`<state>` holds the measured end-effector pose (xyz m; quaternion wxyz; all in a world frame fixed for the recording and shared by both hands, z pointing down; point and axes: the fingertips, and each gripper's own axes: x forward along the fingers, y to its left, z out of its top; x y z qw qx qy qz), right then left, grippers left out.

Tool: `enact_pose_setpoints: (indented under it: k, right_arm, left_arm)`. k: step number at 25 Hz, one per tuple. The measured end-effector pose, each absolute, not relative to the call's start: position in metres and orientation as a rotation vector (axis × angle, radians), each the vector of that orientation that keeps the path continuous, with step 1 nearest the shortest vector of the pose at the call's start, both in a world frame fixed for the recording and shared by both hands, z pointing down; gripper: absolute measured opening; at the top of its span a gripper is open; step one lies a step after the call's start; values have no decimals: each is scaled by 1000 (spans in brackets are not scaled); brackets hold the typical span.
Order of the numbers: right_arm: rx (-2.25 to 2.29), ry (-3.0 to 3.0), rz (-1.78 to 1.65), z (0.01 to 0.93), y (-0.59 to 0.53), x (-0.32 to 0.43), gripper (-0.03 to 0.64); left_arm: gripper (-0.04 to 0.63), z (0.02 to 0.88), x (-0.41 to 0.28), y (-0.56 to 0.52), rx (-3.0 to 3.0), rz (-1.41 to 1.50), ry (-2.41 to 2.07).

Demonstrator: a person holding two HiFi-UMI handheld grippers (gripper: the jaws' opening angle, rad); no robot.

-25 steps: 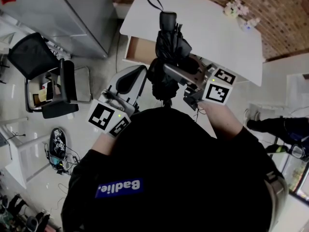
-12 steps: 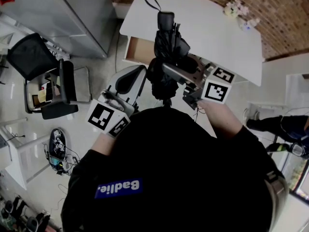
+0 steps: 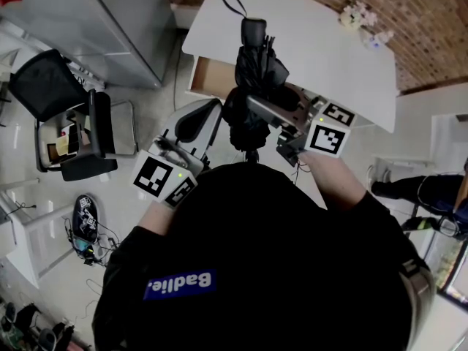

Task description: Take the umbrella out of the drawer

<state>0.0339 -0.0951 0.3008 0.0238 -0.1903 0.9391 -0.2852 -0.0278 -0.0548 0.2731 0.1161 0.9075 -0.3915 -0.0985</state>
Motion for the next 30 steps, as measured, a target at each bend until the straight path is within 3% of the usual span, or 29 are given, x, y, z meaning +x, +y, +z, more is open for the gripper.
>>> enact_pose_setpoints:
  k: [30]
  right_arm:
    - [-630,2893,-870,298,-95,34,250]
  left_arm:
    - [2,269,-31,-50,2671,-284,-1133]
